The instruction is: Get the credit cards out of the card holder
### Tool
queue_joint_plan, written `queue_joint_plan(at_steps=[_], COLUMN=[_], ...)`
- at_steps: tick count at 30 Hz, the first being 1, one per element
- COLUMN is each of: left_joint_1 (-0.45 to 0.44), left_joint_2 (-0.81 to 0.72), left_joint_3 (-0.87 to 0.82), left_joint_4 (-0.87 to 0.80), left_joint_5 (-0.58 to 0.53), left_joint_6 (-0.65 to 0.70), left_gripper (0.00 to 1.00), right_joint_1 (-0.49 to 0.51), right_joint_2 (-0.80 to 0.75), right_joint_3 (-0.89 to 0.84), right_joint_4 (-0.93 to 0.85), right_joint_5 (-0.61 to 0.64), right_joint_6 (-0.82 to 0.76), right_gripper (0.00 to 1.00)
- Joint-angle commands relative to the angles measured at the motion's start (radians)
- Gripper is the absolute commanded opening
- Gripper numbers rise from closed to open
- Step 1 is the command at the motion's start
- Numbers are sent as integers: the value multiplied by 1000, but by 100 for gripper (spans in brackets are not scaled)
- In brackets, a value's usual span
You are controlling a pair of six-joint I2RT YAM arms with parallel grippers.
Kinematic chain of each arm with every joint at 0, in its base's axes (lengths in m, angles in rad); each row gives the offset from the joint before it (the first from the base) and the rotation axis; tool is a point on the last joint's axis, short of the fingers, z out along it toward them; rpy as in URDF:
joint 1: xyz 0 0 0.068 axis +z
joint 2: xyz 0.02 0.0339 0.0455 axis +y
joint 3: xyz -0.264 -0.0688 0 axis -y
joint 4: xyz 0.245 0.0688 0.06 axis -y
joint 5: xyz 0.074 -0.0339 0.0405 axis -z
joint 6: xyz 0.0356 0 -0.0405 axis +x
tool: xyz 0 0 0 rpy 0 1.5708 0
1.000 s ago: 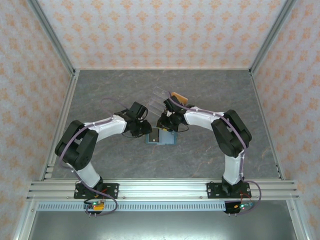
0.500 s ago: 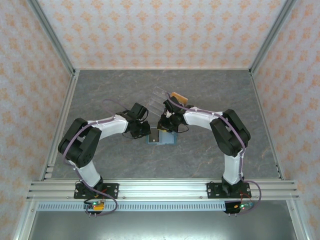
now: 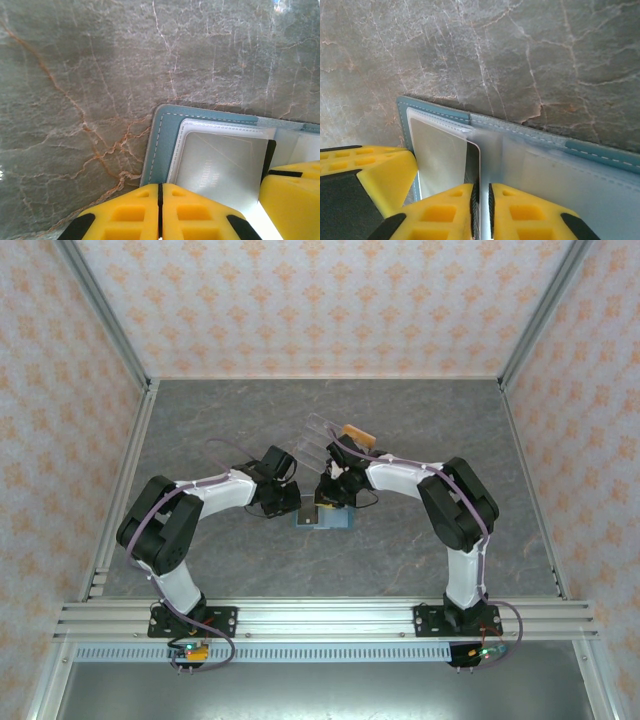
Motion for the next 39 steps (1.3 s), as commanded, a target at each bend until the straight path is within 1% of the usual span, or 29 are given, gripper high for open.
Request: queue_joint_plan(at_steps=[1,20,23,25,27,29,34,37,39], left_joint_1=[-5,-6,-6,-6,-5,-6,-6,-6,-6], left_joint_2=[32,36,34,31,23,6,-26,-36,-42], left_joint_3=[8,1,-2,-1,-2,-5,3,2,3], left_joint_4=[-24,-13,-11,-13,-11,-13,-55,-54,-51], left_joint_5=[-38,-28,-27,-21,-10,-12,-44,-50,-51], left_joint_6=[13,13,13,14,16,17,34,41,42], left_gripper=[8,7,7,7,8,9,18,24,26], right_joint_1=[-1,-1,-1,-3,-3,-7,-19,-27,-32], right_joint_2=[18,18,6,-4,-12,-23,-59,-74,-79], right_joint_3=[18,1,-5,-11,-11,-15,-30,-40,-48], right_joint_4=[-13,52,54,52,44,37,0,-17,-15], right_joint_5=[-7,-78,-66,-53,-37,-14,55,71,66], right_joint_6=[-13,5,4,2,-3,-5,-30,-48,-51], right_gripper=[16,17,12,5,1,0,0,0,0])
